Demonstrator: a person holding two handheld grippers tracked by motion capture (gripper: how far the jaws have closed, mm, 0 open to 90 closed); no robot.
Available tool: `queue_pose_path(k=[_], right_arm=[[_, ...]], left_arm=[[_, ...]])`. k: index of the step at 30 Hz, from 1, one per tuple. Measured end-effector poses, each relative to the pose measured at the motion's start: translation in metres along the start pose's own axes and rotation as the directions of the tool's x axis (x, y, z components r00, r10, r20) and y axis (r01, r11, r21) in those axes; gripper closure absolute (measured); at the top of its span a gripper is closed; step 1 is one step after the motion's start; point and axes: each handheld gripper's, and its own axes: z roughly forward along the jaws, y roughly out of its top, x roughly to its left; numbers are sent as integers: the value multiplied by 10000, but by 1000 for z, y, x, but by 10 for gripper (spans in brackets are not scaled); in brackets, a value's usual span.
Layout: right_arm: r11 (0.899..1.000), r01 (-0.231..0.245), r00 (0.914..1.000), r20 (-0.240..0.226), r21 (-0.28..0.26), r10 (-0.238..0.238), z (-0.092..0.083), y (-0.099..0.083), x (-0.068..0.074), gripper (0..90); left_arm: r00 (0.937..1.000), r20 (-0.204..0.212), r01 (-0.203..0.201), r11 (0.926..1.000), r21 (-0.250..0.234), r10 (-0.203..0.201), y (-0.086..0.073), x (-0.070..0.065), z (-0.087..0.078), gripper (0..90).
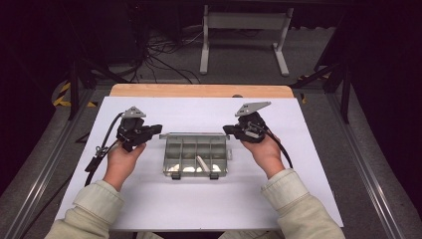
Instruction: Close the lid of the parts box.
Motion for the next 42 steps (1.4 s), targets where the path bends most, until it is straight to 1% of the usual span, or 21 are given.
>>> queue_pose_path(k=[1,2,3,4,7,10,12,13,15,18,19,20,21,22,25,28,30,31,34,35,42], right_arm=[[10000,-21,10000,-73,21,21,-1,0,1,900],[10000,-23,9999,-101,76,24,-1,-1,3,900],[9999,-7,9999,-171,131,9,-2,-1,4,900],[9999,7,9998,-185,149,-4,-3,-2,5,900],[9997,-23,9996,-269,254,30,-5,-2,8,900],[9990,82,9992,-385,436,-65,-6,-2,11,900],[9983,136,9992,-380,571,-115,-6,-2,13,900],[9979,144,9993,-360,626,-121,-6,-2,14,900],[9970,126,9989,-451,759,-92,-6,-2,16,900],[9951,171,9987,-504,977,-122,-5,-3,17,900],[9945,166,9985,-536,1036,-111,-5,-3,18,900],[9940,190,9983,-574,1079,-128,-4,-3,18,900],[9932,201,9981,-598,1151,-132,-4,-3,19,900],[9923,232,9980,-607,1221,-158,-4,-3,20,900],[9897,251,9977,-654,1411,-159,-3,-3,22,900],[9878,267,9975,-686,1532,-163,-3,-4,23,900],[9860,334,9972,-721,1636,-218,-2,-5,24,900],[9848,336,9971,-730,1704,-214,-1,-5,25,900],[9823,389,9971,-718,1833,-261,-1,-6,26,900],[9807,405,9971,-707,1911,-274,0,-6,27,900],[9738,605,9956,-826,2191,-432,3,-8,32,900]], left_arm=[[10000,20,6,10000,48,-6,0,-1,-2,899],[9999,125,2,9999,127,-3,0,-2,-3,899],[9998,203,89,9998,180,-93,-1,-3,-5,899],[9996,253,88,9996,255,-95,-1,-4,-6,899],[9995,310,97,9985,544,-114,-1,-7,-9,899],[9990,431,98,9970,771,-132,-2,-8,-11,899],[9982,594,10,9950,995,-69,-1,-10,-10,899],[9984,570,-63,9941,1085,1,-1,-10,-11,899],[9972,749,-38,9909,1348,-64,-2,-11,-11,899],[9977,675,-180,9870,1595,73,-2,-13,-11,899],[9972,744,-219,9858,1663,96,-2,-13,-11,899],[9967,813,-157,9850,1719,17,-3,-15,-11,898],[9970,778,-194,9844,1746,58,-3,-15,-11,898],[9961,876,-235,9828,1834,75,-3,-16,-11,898],[9953,964,-314,9797,1980,125,-3,-19,-10,899],[9952,959,-390,9778,2060,195,-4,-20,-10,899],[9942,1062,-409,9743,2216,176,-5,-22,-10,899],[9943,1042,-453,9731,2258,221,-5,-22,-10,898],[9940,1052,-542,9712,2320,303,-6,-24,-11,898],[9935,1113,-514,9705,2354,256,-6,-25,-11,899],[9907,1277,-800,9601,2679,470,-7,-29,-8,899]])
